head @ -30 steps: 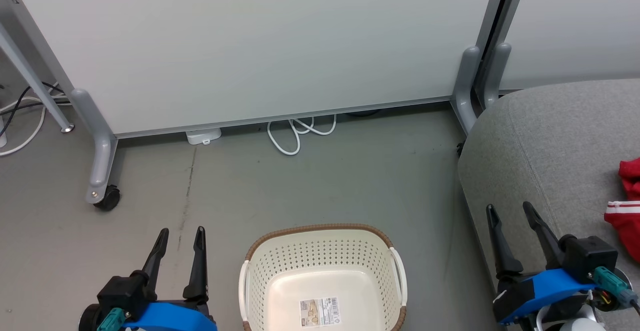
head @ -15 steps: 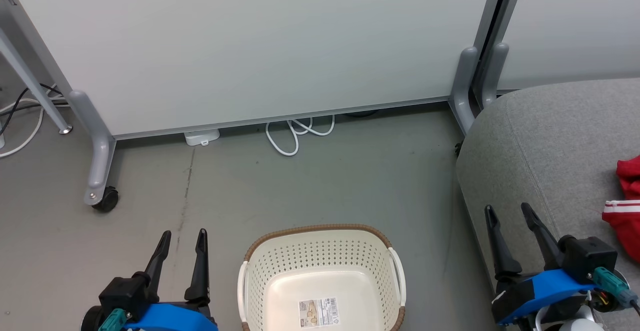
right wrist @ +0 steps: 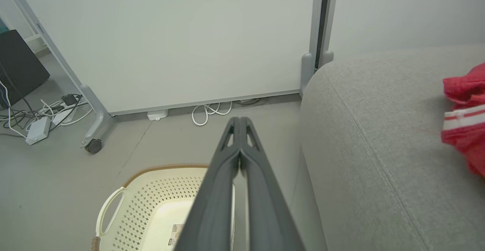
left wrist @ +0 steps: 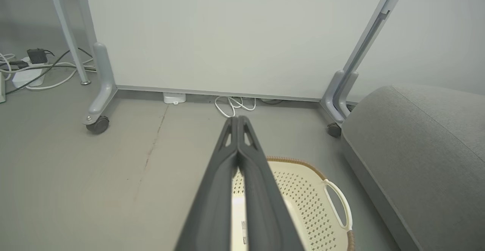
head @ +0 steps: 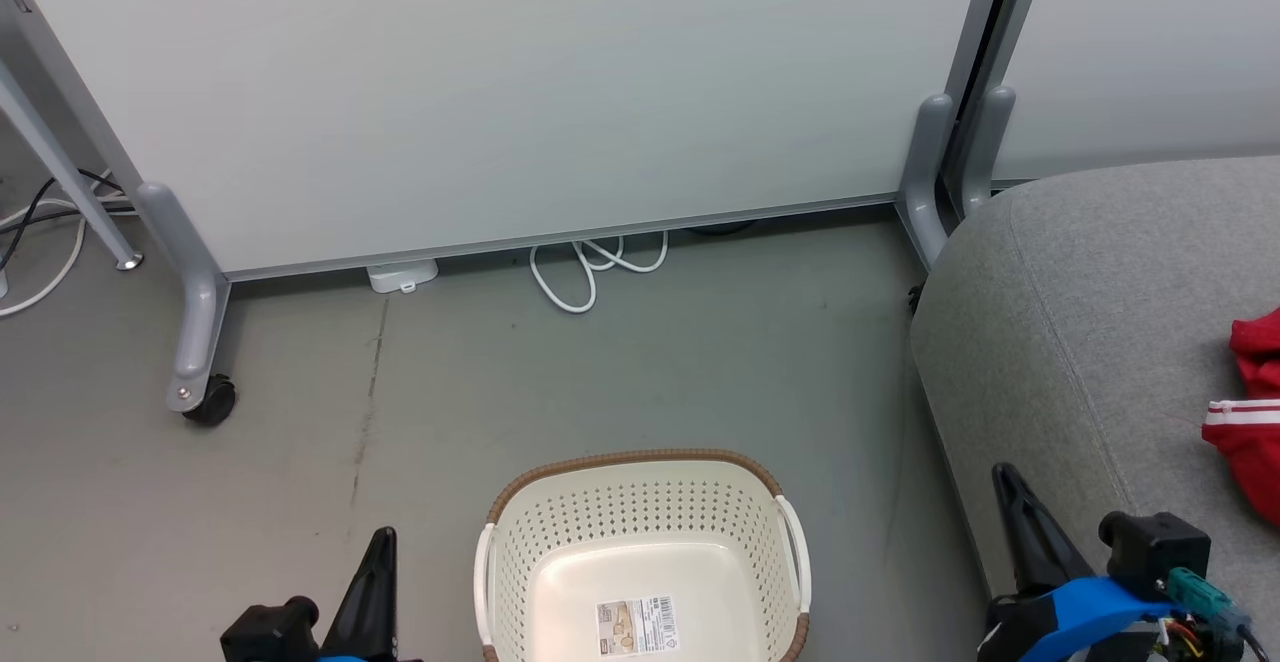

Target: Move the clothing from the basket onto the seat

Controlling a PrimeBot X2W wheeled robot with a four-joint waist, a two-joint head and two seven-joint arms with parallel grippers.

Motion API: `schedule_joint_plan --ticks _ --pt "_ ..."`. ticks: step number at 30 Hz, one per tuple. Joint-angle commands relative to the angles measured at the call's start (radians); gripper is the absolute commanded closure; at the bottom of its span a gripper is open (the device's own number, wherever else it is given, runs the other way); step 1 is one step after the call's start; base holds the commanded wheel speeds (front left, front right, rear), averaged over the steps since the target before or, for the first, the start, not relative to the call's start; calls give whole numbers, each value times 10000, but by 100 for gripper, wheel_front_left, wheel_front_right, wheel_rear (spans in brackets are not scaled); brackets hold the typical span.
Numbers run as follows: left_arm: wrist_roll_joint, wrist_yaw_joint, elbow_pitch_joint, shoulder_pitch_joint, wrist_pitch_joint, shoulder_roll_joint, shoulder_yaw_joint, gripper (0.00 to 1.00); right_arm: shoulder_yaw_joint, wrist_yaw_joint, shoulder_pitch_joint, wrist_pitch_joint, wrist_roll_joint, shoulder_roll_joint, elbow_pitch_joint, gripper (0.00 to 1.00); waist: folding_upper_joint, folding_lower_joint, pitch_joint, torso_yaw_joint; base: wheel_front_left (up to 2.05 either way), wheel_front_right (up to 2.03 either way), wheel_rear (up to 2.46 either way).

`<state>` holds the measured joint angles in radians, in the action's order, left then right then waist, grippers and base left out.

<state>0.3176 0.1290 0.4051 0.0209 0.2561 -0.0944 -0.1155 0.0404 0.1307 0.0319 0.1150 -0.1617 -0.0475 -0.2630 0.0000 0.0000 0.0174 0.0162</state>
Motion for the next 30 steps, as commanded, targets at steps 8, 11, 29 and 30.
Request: schedule_joint_plan --ticks 8,11,29,30 --pt "1462 2 -248 -191 -404 28 253 100 105 0 140 -276 -1625 -7 69 100 0 0 -9 -10 0 0 0" --pt "1963 3 -309 -246 -546 43 341 100 127 0 165 -358 -2187 -9 84 100 0 0 -12 -14 0 0 0" --pt "4629 7 -635 -528 -1305 131 812 100 270 0 334 -818 -5171 -16 135 100 0 0 -33 -38 0 0 0" --pt "4761 7 -652 -544 -1341 136 836 100 277 0 344 -844 -5318 -17 137 100 0 0 -34 -39 0 0 0"
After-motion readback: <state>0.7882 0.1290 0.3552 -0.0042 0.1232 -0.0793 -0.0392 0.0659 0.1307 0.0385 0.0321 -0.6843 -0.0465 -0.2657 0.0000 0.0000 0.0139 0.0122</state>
